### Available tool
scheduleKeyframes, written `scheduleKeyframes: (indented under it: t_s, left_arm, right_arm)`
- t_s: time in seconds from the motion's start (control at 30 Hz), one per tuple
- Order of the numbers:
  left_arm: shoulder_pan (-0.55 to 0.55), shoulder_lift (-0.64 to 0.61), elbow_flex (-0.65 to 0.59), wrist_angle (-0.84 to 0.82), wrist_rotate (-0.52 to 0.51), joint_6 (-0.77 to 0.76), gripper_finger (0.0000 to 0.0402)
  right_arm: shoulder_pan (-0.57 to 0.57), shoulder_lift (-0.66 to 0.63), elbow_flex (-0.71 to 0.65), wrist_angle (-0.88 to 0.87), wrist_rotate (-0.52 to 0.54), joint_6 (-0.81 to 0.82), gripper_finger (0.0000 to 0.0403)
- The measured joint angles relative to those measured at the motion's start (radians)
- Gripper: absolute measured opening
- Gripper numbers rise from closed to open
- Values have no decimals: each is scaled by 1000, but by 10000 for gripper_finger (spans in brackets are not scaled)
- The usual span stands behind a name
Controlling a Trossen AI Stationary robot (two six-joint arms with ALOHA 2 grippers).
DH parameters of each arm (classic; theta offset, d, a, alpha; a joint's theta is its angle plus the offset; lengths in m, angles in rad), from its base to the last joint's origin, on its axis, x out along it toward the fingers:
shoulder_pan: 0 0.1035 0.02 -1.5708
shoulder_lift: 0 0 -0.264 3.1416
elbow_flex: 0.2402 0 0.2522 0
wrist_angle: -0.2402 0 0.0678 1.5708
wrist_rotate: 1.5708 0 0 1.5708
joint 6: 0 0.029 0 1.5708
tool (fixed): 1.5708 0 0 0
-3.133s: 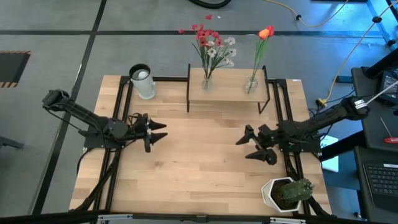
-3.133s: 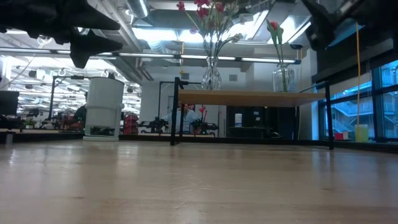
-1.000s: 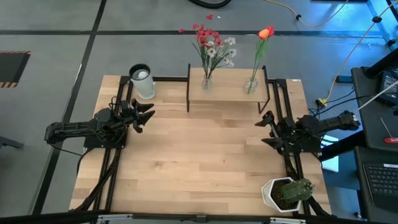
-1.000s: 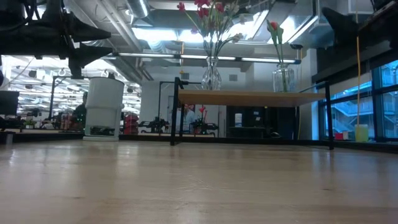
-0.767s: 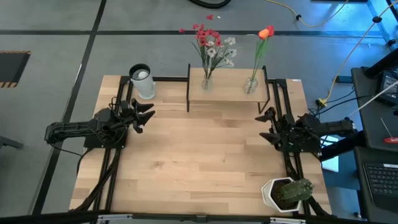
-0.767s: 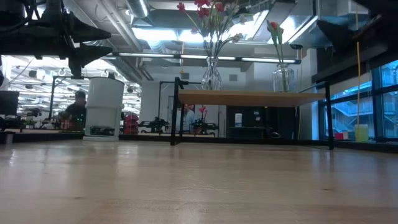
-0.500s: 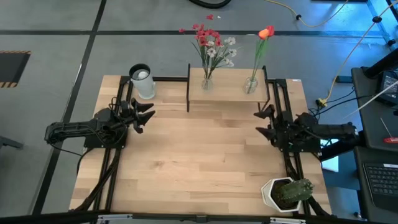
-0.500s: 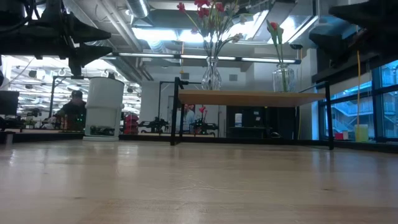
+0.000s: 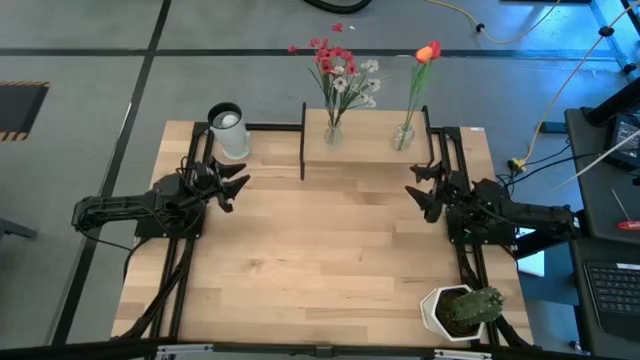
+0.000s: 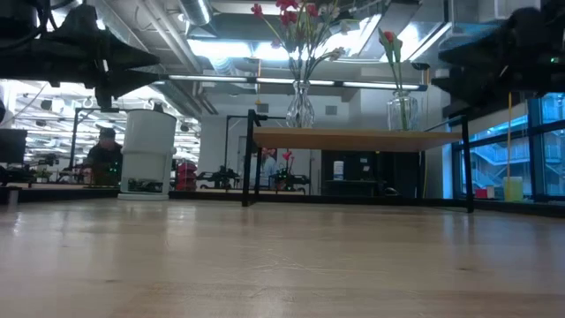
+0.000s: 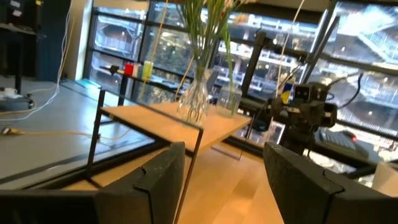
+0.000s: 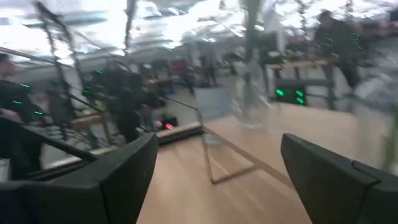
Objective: Pick and place flowers into a vace then onto a shelf
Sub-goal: Return to Home Position
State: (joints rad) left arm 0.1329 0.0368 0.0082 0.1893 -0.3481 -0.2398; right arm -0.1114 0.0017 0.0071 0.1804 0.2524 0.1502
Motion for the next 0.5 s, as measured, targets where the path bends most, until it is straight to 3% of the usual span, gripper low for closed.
scheduleKeyframes:
  t_s: [0.5]
  left_arm:
    - [0, 1, 0, -130, 2, -27, 212]
  right_arm:
    - [-1, 10, 0, -105, 104, -9, 342]
